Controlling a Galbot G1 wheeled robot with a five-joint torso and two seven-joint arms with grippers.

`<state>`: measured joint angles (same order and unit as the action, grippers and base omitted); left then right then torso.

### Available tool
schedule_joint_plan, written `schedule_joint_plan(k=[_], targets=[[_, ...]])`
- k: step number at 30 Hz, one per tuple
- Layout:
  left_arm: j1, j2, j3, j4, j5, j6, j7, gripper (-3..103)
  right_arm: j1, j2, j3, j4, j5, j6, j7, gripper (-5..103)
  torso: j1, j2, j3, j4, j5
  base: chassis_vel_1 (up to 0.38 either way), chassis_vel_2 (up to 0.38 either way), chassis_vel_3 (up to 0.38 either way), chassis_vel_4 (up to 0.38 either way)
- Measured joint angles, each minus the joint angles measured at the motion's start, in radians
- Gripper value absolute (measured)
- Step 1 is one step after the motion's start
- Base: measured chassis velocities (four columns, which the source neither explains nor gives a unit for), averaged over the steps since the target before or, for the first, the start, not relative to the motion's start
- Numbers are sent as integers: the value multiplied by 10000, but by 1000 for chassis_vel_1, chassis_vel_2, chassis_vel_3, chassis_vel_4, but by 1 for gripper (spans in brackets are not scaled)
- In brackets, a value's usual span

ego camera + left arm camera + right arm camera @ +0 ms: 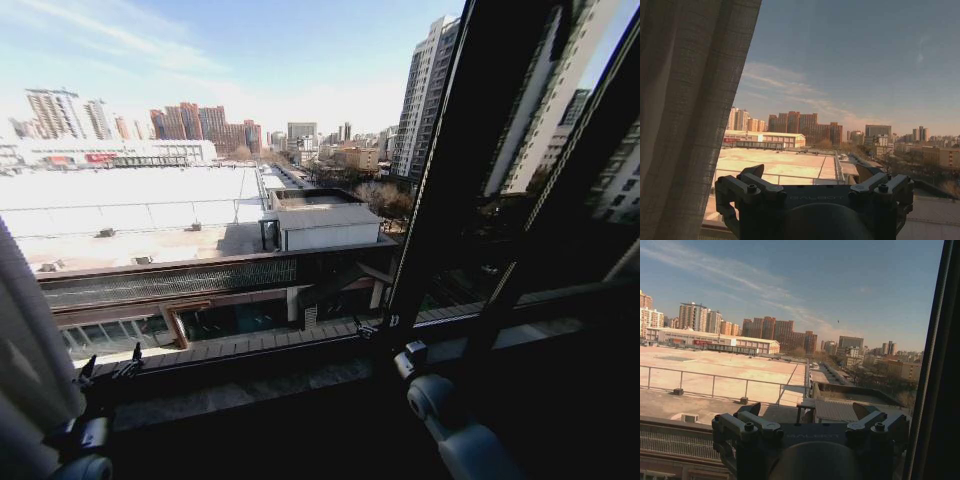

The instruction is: Open the curtains by pulling them apart, changing their state from closed to fully open.

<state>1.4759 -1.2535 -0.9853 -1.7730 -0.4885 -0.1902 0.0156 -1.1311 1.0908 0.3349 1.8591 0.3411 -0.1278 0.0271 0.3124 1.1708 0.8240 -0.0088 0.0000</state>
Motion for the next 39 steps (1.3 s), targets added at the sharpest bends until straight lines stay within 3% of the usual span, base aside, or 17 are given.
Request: schedule_joint_plan(k=[17,39], targets=[[0,1,0,0,0,6,-6,100,0,0,0,0,0,0,0,100,0,0,-1,1,-1,-77,-81,87,80],[0,0,2,0,0,7,-5,100,0,0,0,0,0,0,0,100,1,-1,0,-2,0,-327,-324,316,332]])
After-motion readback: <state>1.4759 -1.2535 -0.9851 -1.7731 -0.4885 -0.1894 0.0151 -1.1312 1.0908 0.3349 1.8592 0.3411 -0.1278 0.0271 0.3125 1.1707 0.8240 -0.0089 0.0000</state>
